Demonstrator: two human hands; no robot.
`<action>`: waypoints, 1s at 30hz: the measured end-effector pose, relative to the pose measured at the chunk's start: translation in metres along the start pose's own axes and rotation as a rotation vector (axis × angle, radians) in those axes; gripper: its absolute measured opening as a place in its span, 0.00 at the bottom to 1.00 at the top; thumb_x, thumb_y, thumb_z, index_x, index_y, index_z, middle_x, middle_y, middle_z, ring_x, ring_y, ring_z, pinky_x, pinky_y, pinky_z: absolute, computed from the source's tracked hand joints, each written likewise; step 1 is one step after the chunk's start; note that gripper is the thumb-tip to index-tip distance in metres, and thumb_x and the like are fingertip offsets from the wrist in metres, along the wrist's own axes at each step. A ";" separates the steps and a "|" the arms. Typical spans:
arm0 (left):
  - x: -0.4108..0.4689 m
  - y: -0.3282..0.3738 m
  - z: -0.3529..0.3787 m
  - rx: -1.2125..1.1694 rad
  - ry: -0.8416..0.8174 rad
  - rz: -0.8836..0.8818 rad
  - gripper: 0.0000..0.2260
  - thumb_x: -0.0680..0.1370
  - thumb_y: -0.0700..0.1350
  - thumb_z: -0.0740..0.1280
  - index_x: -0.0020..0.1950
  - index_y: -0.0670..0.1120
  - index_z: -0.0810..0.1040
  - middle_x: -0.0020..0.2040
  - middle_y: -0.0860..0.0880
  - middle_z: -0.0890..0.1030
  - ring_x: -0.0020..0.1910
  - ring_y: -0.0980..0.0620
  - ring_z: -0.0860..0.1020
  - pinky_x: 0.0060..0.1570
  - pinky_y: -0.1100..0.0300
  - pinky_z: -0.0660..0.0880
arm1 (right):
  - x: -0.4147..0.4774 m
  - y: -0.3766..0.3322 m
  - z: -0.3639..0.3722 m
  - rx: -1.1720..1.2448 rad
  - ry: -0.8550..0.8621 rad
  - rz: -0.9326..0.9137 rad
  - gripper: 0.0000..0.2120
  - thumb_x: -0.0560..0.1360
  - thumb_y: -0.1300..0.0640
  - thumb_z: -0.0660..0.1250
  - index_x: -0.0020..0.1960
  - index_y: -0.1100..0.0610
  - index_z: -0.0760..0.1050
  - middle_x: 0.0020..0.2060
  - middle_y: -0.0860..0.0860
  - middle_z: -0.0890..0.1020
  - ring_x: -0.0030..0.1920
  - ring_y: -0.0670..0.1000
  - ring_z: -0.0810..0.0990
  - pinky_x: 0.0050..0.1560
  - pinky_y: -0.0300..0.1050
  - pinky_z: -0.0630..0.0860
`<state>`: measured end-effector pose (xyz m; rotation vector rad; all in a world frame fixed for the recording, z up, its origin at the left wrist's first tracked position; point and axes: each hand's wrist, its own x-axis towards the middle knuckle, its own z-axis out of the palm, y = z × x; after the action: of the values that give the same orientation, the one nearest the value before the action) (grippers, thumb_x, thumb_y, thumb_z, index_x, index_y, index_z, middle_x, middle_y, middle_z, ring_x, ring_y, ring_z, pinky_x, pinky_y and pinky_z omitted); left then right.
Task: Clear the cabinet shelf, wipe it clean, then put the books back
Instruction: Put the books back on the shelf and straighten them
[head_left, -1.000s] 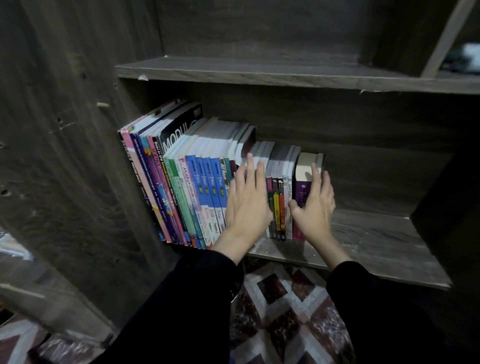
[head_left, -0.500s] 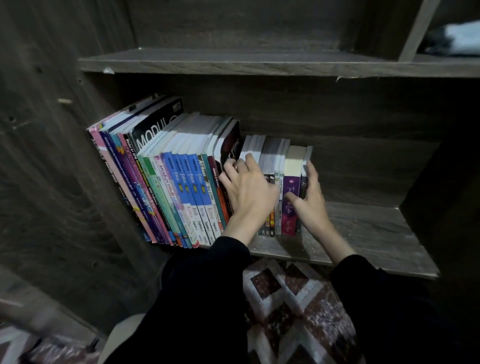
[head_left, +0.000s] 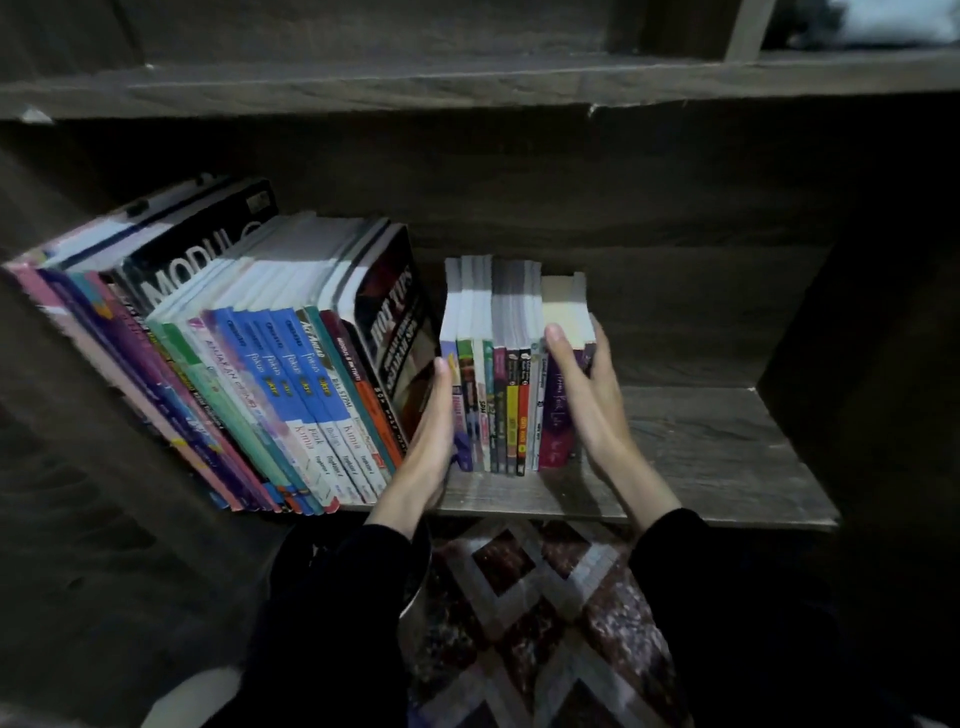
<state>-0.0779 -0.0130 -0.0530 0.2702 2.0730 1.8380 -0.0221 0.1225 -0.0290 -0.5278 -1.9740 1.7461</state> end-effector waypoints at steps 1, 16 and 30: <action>0.002 -0.003 0.004 0.005 -0.016 0.004 0.36 0.71 0.74 0.44 0.75 0.59 0.63 0.55 0.53 0.80 0.47 0.64 0.79 0.45 0.63 0.77 | 0.000 0.001 -0.005 0.010 0.024 -0.010 0.45 0.66 0.30 0.60 0.77 0.45 0.52 0.74 0.48 0.64 0.72 0.51 0.64 0.67 0.48 0.60; 0.008 -0.001 0.173 0.014 -0.426 0.005 0.40 0.62 0.83 0.50 0.72 0.70 0.56 0.75 0.60 0.62 0.74 0.53 0.62 0.72 0.42 0.56 | 0.011 0.023 -0.171 -0.011 0.474 0.044 0.38 0.68 0.24 0.53 0.71 0.44 0.60 0.55 0.46 0.77 0.58 0.52 0.77 0.64 0.60 0.70; 0.014 -0.012 0.213 0.299 -0.296 0.327 0.38 0.70 0.72 0.59 0.76 0.61 0.53 0.75 0.51 0.64 0.72 0.52 0.65 0.71 0.50 0.64 | -0.023 0.013 -0.140 -0.803 0.679 -0.334 0.35 0.76 0.38 0.60 0.77 0.54 0.55 0.76 0.62 0.53 0.76 0.61 0.48 0.73 0.62 0.43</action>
<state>-0.0076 0.1858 -0.0862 0.9476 2.1757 1.5239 0.0756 0.2256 -0.0297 -0.8395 -1.9992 0.4172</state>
